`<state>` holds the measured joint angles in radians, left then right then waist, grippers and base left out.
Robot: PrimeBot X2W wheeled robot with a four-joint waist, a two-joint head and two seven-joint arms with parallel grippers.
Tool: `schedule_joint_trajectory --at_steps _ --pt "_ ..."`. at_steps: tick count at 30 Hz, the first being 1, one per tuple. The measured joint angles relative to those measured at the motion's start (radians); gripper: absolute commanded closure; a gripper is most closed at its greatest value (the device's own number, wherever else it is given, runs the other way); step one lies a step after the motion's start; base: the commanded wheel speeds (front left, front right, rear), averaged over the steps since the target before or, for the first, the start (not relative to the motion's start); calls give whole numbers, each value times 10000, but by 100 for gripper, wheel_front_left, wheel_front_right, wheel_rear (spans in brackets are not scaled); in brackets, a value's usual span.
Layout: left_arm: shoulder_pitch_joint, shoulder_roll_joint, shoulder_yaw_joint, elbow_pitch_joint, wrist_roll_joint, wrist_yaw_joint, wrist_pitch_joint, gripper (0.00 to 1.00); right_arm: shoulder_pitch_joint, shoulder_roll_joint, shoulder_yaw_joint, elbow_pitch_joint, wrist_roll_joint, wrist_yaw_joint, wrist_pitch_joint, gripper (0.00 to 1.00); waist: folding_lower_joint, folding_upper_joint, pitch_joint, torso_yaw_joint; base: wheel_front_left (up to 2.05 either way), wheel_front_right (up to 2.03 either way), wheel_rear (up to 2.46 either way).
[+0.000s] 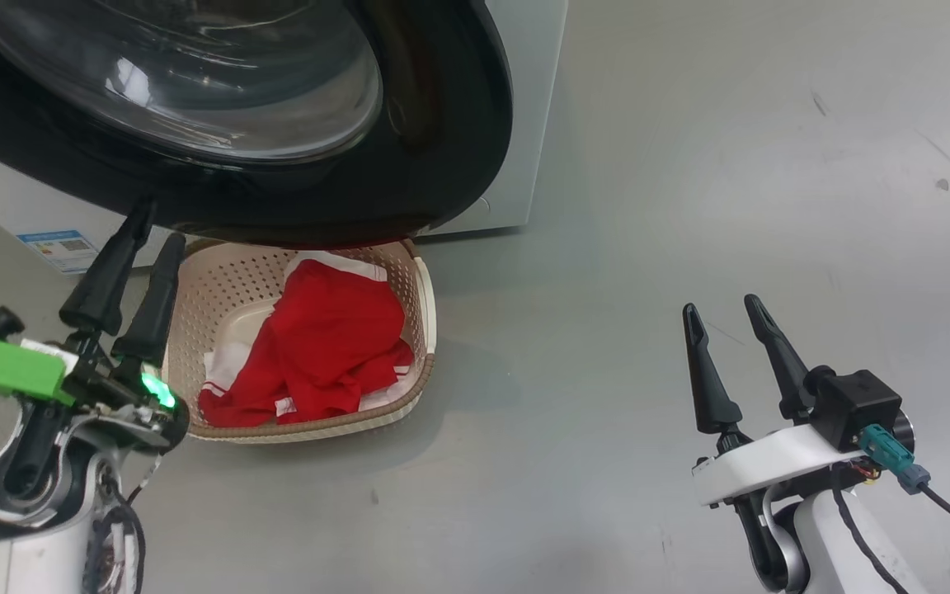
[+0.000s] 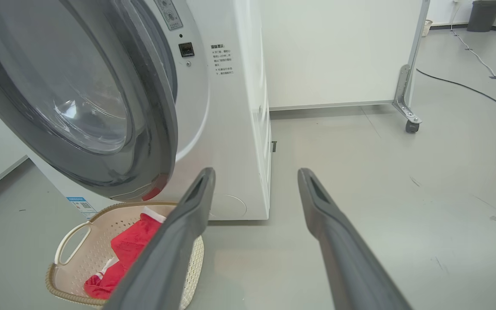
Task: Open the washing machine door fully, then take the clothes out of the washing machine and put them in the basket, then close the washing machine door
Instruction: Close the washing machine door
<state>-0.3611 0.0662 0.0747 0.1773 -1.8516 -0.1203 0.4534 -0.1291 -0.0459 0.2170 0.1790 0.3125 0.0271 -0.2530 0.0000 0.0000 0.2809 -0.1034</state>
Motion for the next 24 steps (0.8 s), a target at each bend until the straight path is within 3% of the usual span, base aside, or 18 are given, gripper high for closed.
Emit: schedule_joint_trajectory --at_steps 9,18,24 --pt "1979 -96 520 -629 1047 0 -1104 0 521 2 8 240 -75 65 0 0 0 0 -815 371 0 0 0" --pt "3428 71 251 -1636 3764 0 -2362 0 999 4 -84 376 -150 67 0 0 0 0 -1591 598 0 0 0" --pt "3985 662 -284 -2230 6406 -4 -3565 0 1097 4 -153 366 -230 65 0 0 -1 0 -2019 706 0 0 0"
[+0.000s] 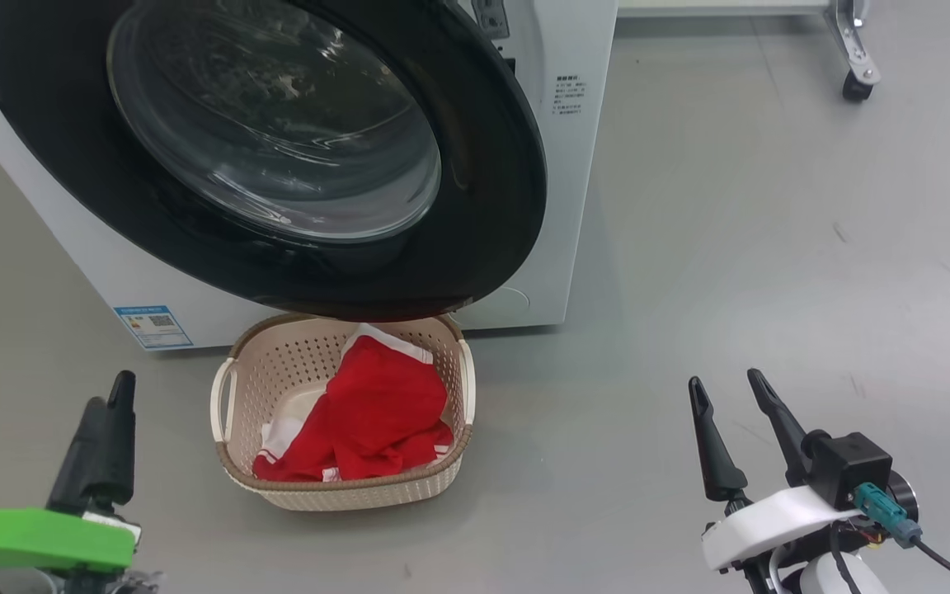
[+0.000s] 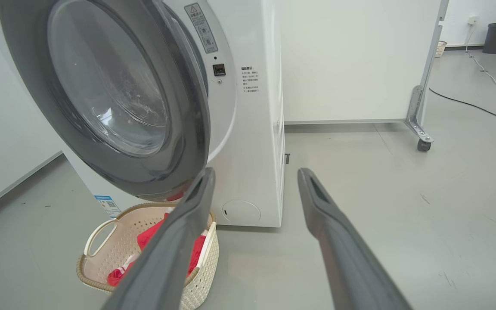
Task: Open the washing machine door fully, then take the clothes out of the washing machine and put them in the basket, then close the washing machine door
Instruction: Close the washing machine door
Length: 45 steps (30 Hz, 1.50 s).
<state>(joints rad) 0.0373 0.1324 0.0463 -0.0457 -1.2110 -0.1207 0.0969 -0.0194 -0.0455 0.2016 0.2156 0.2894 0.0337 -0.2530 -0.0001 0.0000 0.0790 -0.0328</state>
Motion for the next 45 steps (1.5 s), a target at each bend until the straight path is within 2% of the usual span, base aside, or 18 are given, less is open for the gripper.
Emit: schedule_joint_trajectory --at_steps 2,4,9,19,22,26,45 --pt "128 215 -130 -36 880 0 -476 0 105 0 -23 -6 -19 -6 0 0 0 0 -123 34 0 0 0" --pt "286 570 -278 -35 2220 -2 -1018 0 168 -4 -50 -23 -23 -8 0 0 0 0 -233 68 0 0 0" --pt "686 830 -318 44 3891 27 -1948 0 281 -10 -44 -44 -107 -8 0 0 0 0 -467 119 0 0 0" --pt "1338 1116 -1103 58 6500 1252 -2778 0 675 -36 -58 -109 -205 -8 0 0 0 0 -774 86 0 0 0" --pt "1543 1089 -1448 102 7014 1645 -2861 0 787 -33 -67 -107 -207 -10 0 0 0 0 -867 80 0 0 0" --pt "1796 1085 -1810 150 7490 1875 -2857 0 1030 -31 -65 -96 -280 -12 0 0 0 0 -944 86 0 0 0" --pt "2145 437 -2136 370 7915 2211 -2859 0 1323 -12 -81 -40 -282 -111 0 0 0 0 -1057 184 0 0 0"
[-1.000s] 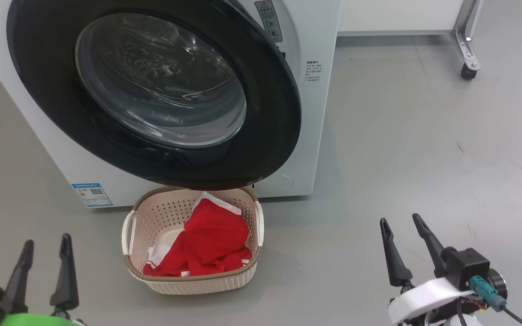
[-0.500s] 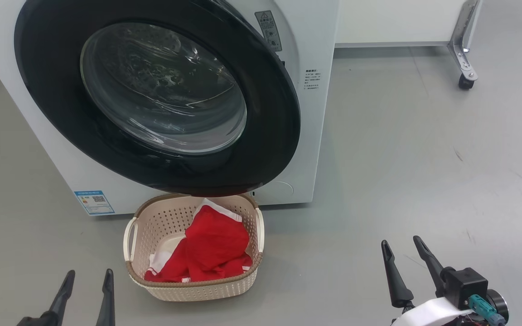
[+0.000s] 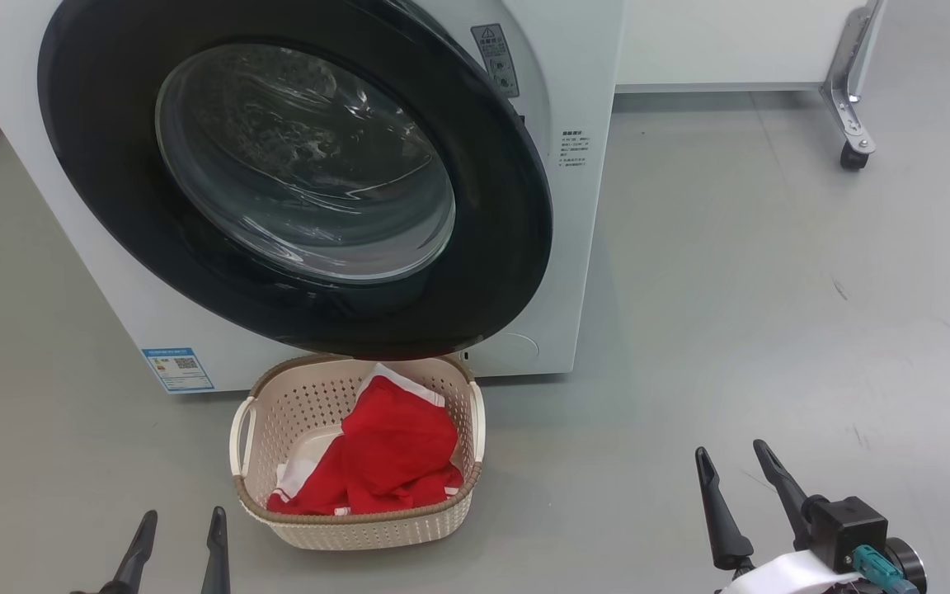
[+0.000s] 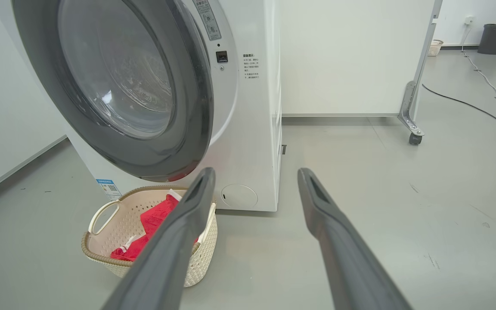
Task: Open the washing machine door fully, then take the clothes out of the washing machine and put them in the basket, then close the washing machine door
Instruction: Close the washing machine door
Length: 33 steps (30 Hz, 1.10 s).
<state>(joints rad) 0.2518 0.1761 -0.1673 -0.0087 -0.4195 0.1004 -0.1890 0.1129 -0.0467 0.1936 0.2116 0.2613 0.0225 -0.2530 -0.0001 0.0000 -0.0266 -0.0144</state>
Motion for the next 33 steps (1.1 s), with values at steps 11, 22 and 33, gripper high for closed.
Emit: schedule_joint_trajectory --at_steps 11,22,33 --pt "1 -123 4 8 186 46 -15 0 0 10 6 -12 0 0 0 0 0 0 33 41 0 0 0" --pt "0 -257 4 6 334 84 -19 0 -1 13 2 -65 6 0 0 100 0 0 49 70 0 0 0" --pt "-36 -370 -94 -56 430 86 -61 0 -360 -44 291 -27 -79 290 0 100 1 0 137 220 0 0 0"
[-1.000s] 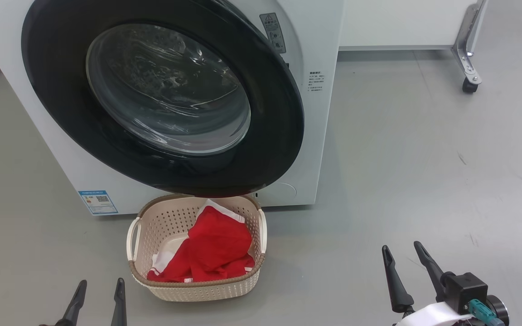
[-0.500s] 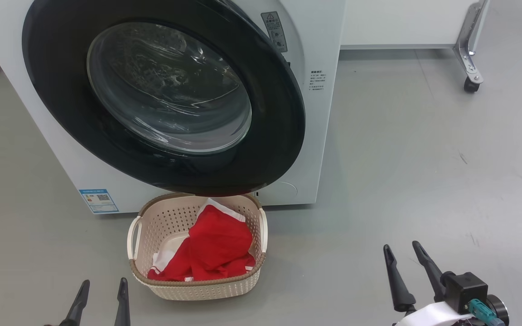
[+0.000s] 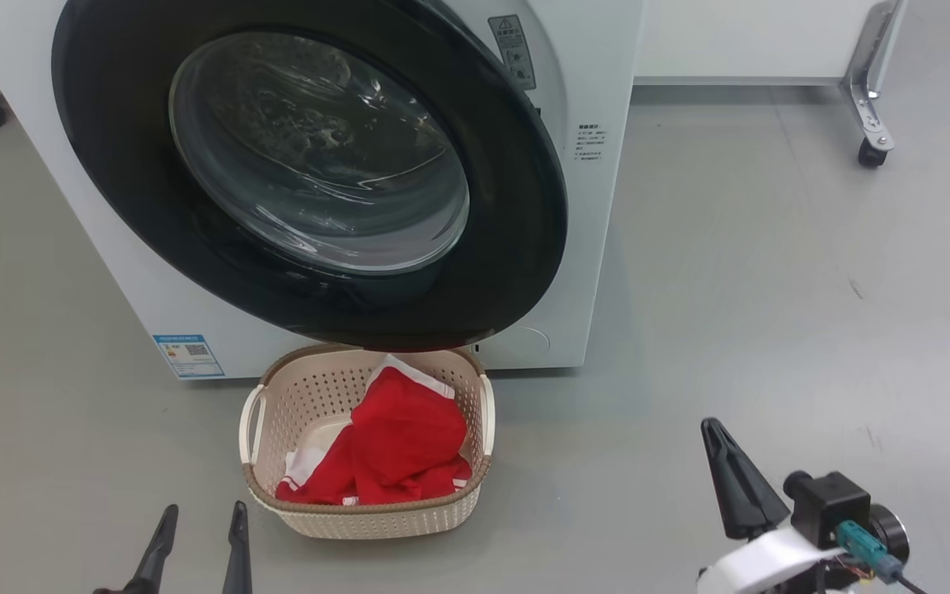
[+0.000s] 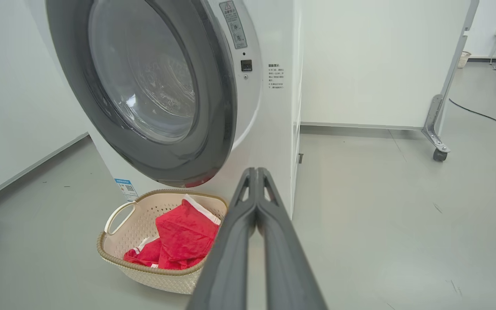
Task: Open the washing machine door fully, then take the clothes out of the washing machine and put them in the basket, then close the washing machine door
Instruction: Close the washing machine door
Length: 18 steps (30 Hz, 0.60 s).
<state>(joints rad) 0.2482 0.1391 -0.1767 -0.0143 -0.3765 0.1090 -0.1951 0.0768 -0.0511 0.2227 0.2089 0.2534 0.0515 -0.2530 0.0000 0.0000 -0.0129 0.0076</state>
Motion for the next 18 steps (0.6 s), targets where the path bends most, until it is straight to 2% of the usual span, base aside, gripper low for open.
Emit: schedule_joint_trajectory --at_steps 7,18 --pt "-164 -33 -240 -274 42 0 2 0 -1074 -61 410 188 -115 267 54 100 0 0 315 199 0 0 0" --pt "-870 -123 -518 -652 353 0 2 0 -3105 -84 688 619 -186 439 464 100 0 0 1262 642 0 0 0"
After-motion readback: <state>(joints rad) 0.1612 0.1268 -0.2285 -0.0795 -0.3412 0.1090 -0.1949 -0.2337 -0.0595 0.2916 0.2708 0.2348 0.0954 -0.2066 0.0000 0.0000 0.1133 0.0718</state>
